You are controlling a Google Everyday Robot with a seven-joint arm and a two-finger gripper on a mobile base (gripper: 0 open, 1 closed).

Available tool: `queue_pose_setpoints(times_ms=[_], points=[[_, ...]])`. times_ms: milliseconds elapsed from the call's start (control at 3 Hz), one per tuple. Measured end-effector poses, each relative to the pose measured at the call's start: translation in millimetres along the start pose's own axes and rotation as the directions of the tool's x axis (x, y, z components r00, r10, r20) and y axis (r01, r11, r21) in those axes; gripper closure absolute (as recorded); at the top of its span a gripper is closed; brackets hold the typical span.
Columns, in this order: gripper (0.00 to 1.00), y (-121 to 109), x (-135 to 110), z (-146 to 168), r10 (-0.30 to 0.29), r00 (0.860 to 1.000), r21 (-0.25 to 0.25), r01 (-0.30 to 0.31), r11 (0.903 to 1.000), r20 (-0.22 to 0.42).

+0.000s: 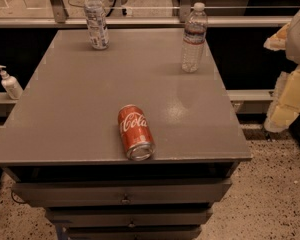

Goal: Knock water bottle over

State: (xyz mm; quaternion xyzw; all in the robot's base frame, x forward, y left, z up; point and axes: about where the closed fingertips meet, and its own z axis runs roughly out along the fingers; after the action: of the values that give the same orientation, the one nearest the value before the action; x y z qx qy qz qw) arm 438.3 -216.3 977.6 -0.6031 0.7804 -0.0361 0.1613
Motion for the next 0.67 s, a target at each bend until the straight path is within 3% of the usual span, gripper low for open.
queue_pose_setpoints(times_ms=[667], points=[[0.00, -8.1, 1.8, 6.3, 0.009, 1.000, 0.013, -0.009, 0.9999, 0.023]])
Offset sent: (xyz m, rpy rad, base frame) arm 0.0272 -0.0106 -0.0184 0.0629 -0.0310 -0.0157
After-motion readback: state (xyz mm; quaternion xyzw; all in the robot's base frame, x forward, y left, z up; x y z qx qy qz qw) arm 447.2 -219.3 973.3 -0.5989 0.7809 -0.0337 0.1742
